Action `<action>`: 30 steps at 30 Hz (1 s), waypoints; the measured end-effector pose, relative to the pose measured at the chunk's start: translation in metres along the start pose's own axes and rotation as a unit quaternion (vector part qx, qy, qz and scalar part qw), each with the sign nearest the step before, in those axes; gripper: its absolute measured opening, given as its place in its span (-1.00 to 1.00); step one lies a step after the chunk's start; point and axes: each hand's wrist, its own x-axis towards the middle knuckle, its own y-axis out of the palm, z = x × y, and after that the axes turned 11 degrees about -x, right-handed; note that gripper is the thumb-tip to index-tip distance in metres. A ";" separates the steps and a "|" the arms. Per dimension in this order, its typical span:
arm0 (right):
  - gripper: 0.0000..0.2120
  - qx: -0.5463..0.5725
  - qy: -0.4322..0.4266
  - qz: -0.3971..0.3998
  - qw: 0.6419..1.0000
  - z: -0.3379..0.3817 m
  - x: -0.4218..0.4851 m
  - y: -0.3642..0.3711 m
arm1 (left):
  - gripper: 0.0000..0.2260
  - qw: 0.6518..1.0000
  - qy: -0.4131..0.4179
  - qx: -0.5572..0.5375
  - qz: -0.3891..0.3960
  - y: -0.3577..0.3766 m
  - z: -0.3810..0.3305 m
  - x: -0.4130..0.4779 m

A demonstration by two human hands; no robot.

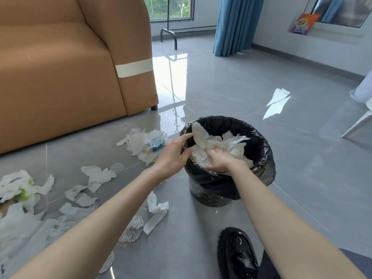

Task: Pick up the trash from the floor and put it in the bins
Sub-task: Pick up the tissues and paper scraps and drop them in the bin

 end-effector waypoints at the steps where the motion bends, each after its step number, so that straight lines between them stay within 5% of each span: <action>1: -0.25 -0.011 0.006 0.017 1.000 -0.002 0.006 0.002 | -0.58 1.000 -0.002 -0.003 0.002 0.000 0.002 0.001; 8: -0.48 -0.054 0.057 0.169 0.982 -0.010 0.018 0.012 | -0.58 1.000 -0.001 -0.008 0.014 0.000 0.012 0.008; 11: -0.38 -0.049 0.036 0.183 0.981 -0.011 0.017 0.012 | -0.59 1.000 0.004 -0.017 0.011 -0.004 0.015 0.005; 16: -0.30 -0.027 0.025 0.072 0.997 -0.010 0.011 -0.008 | -0.60 1.000 0.004 -0.027 -0.012 -0.018 0.014 -0.008; 24: -0.61 0.076 -0.002 -0.188 0.979 0.047 -0.028 -0.059 | -0.60 0.997 -0.033 -0.052 -0.054 -0.053 0.022 -0.035; 30: -0.72 0.152 -0.075 -0.254 0.952 0.126 -0.048 -0.059 | -0.63 0.980 -0.123 -0.075 -0.135 -0.089 0.060 -0.070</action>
